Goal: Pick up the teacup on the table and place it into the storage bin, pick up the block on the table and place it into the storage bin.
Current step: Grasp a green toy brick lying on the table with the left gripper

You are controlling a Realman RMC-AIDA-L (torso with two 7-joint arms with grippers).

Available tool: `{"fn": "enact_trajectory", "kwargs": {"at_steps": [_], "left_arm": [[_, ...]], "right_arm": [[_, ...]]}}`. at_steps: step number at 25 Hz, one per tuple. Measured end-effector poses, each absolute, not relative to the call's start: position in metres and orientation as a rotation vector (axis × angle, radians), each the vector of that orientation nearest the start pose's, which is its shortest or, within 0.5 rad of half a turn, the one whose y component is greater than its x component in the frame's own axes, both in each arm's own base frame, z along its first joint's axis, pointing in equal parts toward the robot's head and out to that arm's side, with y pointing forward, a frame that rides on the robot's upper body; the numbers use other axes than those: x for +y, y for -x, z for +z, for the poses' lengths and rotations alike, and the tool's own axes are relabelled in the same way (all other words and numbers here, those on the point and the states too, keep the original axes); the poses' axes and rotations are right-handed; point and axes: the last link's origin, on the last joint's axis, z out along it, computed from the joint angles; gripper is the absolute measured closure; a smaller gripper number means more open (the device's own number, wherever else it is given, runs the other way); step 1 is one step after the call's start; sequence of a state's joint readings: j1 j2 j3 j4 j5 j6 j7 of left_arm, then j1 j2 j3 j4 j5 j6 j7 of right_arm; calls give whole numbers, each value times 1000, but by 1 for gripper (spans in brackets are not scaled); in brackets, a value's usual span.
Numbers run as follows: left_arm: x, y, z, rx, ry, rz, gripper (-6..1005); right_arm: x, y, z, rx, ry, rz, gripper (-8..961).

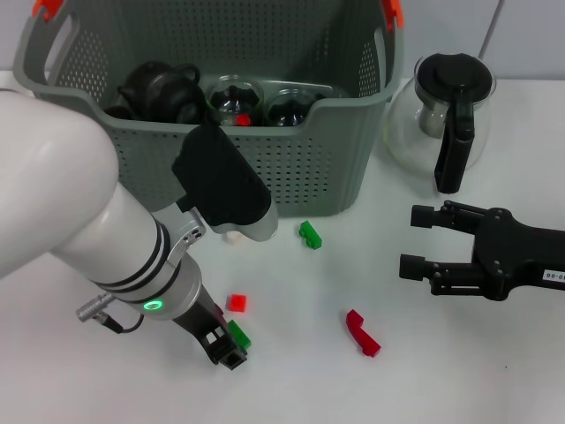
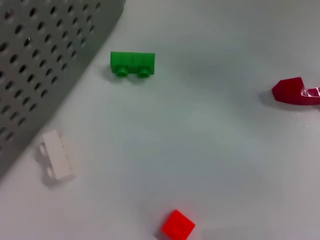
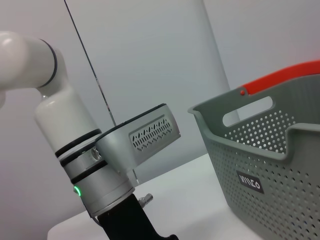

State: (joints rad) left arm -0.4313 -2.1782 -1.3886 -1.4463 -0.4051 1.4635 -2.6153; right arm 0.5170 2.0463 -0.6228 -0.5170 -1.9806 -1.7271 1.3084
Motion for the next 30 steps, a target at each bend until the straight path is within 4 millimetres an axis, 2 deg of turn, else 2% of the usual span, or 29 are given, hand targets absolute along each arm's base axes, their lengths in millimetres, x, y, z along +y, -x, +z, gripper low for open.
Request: {"fn": "enact_trajectory", "kwargs": {"at_steps": [30], "left_arm": [[300, 175, -80, -599, 2630, 741, 421]], "right_arm": [[304, -263, 0, 646, 2782, 937, 13]]}}
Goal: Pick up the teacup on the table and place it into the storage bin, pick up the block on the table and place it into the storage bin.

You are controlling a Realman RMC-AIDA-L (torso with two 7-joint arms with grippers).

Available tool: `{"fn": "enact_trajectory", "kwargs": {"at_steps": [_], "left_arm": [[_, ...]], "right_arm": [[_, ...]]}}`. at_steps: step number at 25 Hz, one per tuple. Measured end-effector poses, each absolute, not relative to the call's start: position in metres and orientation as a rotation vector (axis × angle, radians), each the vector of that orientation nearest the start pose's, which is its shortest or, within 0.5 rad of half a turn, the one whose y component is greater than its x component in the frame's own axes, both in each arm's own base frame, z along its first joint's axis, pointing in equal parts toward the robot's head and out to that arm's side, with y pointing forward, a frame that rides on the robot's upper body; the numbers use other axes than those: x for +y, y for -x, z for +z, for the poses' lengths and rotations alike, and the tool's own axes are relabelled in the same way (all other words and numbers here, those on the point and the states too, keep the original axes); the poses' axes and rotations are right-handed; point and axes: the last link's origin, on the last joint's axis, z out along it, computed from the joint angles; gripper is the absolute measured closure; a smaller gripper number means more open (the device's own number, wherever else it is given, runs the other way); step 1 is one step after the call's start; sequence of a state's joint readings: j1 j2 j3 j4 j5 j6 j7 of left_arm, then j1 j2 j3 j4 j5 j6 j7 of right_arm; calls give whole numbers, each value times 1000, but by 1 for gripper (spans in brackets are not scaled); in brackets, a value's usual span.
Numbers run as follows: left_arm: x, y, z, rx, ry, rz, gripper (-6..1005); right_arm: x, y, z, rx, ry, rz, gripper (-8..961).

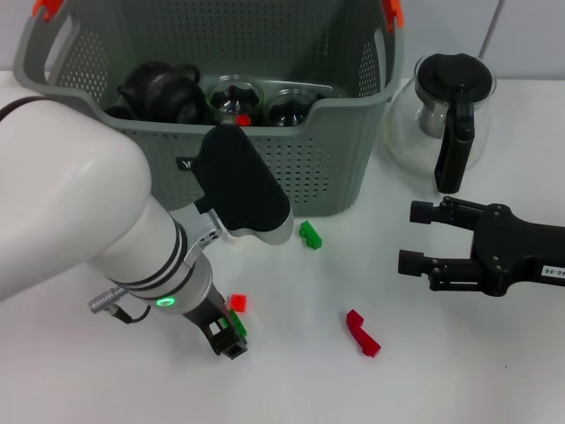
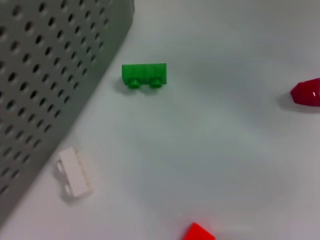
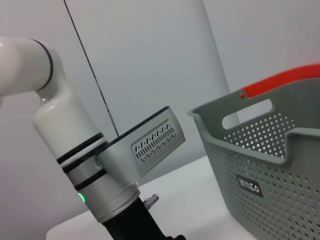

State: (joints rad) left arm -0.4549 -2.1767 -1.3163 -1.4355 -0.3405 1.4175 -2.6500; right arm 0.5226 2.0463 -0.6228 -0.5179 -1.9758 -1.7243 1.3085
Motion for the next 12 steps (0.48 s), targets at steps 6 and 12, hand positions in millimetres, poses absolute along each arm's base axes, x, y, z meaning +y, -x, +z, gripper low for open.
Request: {"fn": "enact_trajectory", "kwargs": {"at_steps": [6, 12], "left_arm": [[300, 175, -81, -598, 2635, 758, 427], [300, 176, -82, -604, 2636, 766, 595]], "right_arm": [[304, -262, 0, 644, 2782, 936, 13], [304, -262, 0, 645, 2782, 937, 12]]}}
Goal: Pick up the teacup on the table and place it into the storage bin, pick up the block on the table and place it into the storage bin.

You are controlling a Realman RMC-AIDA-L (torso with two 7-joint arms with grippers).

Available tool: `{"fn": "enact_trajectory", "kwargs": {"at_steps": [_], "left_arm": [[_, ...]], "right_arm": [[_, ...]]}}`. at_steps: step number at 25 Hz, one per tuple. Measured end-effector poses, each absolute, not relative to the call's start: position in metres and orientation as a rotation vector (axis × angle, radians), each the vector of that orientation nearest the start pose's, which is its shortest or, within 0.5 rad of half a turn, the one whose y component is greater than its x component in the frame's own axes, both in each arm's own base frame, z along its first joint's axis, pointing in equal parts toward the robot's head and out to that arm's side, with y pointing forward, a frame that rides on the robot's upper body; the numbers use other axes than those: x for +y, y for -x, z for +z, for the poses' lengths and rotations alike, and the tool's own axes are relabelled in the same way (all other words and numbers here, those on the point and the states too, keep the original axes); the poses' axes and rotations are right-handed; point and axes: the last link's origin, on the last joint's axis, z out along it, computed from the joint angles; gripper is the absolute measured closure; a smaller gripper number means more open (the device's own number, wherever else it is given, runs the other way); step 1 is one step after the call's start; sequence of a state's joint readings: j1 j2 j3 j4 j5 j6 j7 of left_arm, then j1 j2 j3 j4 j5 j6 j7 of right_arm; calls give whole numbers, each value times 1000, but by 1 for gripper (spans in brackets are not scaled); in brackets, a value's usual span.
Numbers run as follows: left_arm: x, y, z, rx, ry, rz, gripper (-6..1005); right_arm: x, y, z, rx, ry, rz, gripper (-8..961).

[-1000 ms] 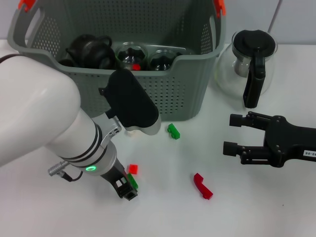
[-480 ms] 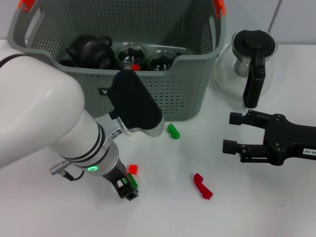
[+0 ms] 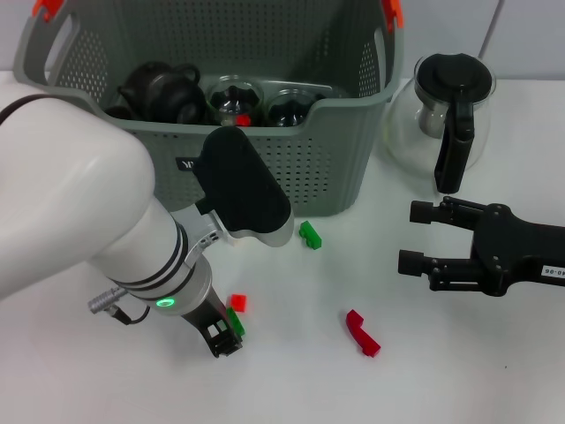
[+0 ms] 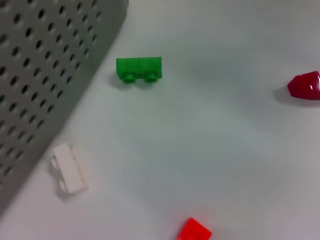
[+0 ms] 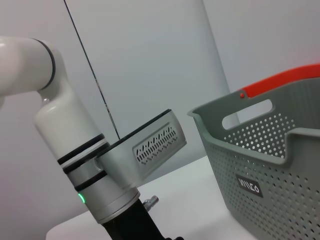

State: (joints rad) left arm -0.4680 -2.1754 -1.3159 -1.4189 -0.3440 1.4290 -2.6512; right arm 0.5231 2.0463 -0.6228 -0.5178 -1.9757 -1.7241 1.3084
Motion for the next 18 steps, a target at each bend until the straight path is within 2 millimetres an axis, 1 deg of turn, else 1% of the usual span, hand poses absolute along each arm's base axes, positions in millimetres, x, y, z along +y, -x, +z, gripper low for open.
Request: {"fn": "enact_trajectory", "kwargs": {"at_steps": [3, 7, 8, 9, 12, 13, 14, 15, 16, 18], "left_arm": [[299, 174, -80, -599, 2638, 757, 591], [299, 167, -72, -591, 2642, 735, 586], [301, 161, -54, -596, 2651, 676, 584], [302, 160, -49, -600, 2655, 650, 583], [309, 154, -18, -626, 2687, 480, 579], [313, 151, -2, -640, 2715, 378, 578], [315, 150, 7, -644, 2729, 311, 576], [319, 149, 22, -649, 2741, 211, 575], [322, 147, 37, -641, 2761, 99, 574], [325, 143, 61, -607, 2773, -85, 571]], "right_arm": [[304, -262, 0, 645, 2782, 936, 12], [304, -262, 0, 646, 2782, 935, 12], [304, -262, 0, 646, 2782, 936, 13], [304, -262, 0, 647, 2782, 936, 13], [304, -262, 0, 647, 2781, 936, 13], [304, -262, 1, 648, 2781, 936, 13], [304, -262, 1, 649, 2780, 936, 13], [304, -262, 1, 650, 2780, 937, 13], [304, -262, 1, 651, 2780, 937, 13], [305, -262, 1, 651, 2781, 937, 13]]}}
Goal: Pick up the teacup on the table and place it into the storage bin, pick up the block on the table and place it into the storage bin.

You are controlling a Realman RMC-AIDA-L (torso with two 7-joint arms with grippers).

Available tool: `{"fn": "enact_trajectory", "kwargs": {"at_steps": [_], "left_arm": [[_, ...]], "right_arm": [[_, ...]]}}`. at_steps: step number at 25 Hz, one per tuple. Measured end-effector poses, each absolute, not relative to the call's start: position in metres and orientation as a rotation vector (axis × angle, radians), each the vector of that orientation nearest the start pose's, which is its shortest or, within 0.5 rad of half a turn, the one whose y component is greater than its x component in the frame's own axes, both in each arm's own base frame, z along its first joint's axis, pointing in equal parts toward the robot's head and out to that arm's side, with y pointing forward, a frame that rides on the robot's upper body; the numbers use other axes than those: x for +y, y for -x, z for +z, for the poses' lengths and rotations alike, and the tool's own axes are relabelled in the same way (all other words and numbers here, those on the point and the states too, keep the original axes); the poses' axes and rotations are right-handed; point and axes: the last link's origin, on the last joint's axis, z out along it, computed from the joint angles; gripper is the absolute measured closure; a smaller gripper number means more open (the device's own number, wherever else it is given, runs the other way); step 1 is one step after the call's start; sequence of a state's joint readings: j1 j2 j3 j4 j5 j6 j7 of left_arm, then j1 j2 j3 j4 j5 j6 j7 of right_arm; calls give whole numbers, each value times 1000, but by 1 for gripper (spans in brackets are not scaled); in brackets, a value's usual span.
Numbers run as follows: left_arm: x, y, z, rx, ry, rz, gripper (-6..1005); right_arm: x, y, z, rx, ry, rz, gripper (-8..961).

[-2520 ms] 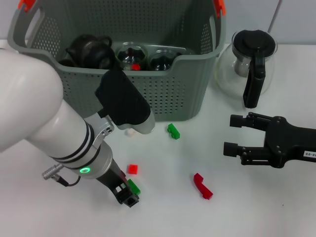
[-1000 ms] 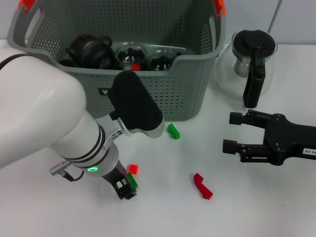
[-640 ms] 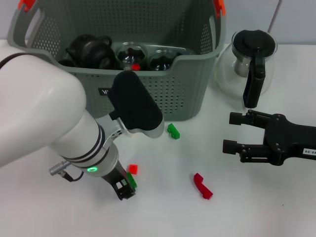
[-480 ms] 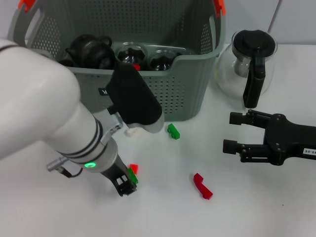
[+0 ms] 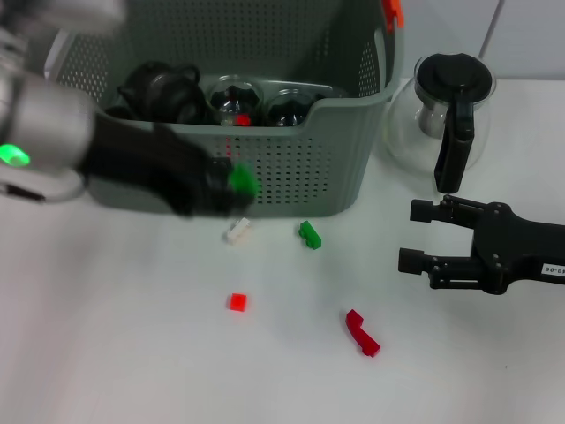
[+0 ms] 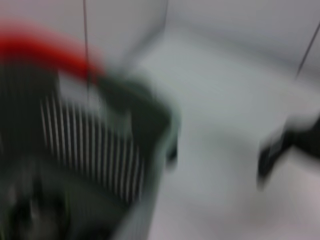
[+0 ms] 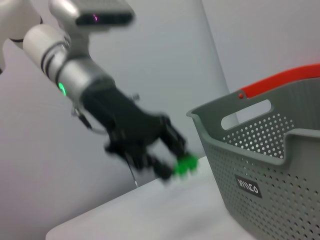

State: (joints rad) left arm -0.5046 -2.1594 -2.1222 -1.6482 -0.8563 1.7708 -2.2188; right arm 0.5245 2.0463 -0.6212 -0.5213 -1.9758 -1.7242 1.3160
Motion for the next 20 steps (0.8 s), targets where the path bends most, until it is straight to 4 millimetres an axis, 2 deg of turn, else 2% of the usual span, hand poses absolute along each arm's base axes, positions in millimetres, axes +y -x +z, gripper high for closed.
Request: {"fn": "enact_trajectory", "kwargs": {"at_steps": [2, 4, 7, 9, 12, 14, 17, 20], "left_arm": [[332, 137, 90, -579, 2739, -289, 568], [346, 132, 109, -571, 2671, -425, 565], [385, 128, 122, -604, 2541, -515, 561], [413, 133, 115, -665, 2482, -496, 559], [451, 148, 90, -762, 2406, -383, 555], [467, 156, 75, -783, 2370, -280, 552], [477, 163, 57, -801, 2362, -131, 548], [477, 159, 47, -782, 2380, -87, 544]], "right_arm": [[305, -262, 1, 651, 2781, 938, 13], [305, -262, 1, 650, 2781, 938, 13], [306, -261, 1, 645, 2783, 938, 12], [306, -260, 0, 641, 2785, 939, 12], [306, -259, 0, 638, 2786, 942, 12], [306, -259, 0, 641, 2786, 943, 12], [306, -259, 0, 642, 2786, 943, 12], [306, -260, 1, 644, 2784, 942, 12]]}}
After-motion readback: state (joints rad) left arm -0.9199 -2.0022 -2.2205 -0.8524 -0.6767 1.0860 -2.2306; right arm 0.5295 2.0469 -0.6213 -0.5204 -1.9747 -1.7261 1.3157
